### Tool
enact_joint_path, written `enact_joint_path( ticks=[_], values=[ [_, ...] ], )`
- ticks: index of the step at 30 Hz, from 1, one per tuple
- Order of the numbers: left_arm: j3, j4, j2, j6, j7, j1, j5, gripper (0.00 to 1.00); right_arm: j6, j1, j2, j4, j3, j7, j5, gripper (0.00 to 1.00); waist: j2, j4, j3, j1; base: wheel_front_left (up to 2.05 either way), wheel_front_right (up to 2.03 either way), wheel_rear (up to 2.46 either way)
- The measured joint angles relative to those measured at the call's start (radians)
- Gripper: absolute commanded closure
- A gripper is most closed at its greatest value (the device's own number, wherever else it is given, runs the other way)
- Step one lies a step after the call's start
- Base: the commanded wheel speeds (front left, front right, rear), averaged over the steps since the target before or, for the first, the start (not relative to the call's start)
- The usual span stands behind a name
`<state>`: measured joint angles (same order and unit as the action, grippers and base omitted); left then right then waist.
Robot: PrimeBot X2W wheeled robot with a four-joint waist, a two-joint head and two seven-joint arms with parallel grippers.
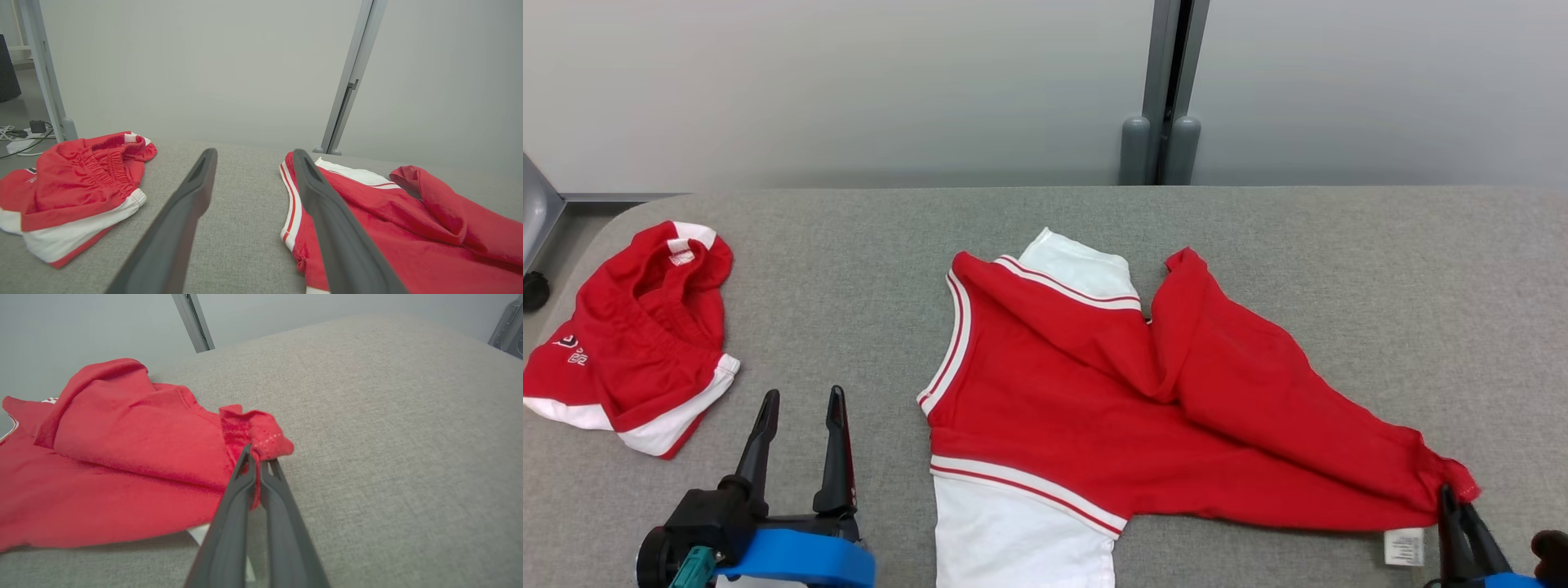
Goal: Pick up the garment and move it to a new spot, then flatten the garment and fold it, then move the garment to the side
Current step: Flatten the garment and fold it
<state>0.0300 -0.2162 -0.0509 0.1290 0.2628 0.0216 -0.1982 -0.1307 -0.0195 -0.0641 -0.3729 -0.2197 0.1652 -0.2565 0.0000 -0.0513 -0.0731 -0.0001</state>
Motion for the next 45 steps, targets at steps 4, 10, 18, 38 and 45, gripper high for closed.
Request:
enact_joint_path(
  ticks=[4,10,18,38,45],
  values=[
    [-0.002,0.001,0.0,0.0,0.0,-0.009,0.0,0.0,0.0,-0.045,0.007,0.064,-0.03,0.003,0.043,0.0,0.0,-0.001,0.008,0.0,0.0,0.0,0.0],
    [-0.011,0.006,-0.001,0.0,0.0,-0.019,0.007,0.0,0.0,-0.03,0.012,0.176,-0.018,0.041,0.089,0.0,0.0,-0.002,0.022,0.0,0.0,0.0,0.0],
    [-0.016,0.008,-0.008,0.0,0.0,-0.024,0.018,0.0,0.0,0.021,0.013,0.289,0.087,0.087,0.115,0.0,0.0,-0.011,0.037,0.0001,0.0,0.0,0.0],
    [-0.025,0.013,-0.017,0.0,0.0,-0.077,0.068,0.0,0.0,-0.044,0.014,0.305,0.163,0.096,0.167,0.0,0.0,-0.029,0.079,0.0001,0.0,0.0,0.0],
    [0.037,-0.011,-0.021,0.0,0.0,-0.076,0.059,0.0,0.0,-0.044,0.014,0.217,0.095,0.091,0.192,0.0,0.0,-0.022,0.077,0.0001,0.0,0.0,0.0]
  ],
)
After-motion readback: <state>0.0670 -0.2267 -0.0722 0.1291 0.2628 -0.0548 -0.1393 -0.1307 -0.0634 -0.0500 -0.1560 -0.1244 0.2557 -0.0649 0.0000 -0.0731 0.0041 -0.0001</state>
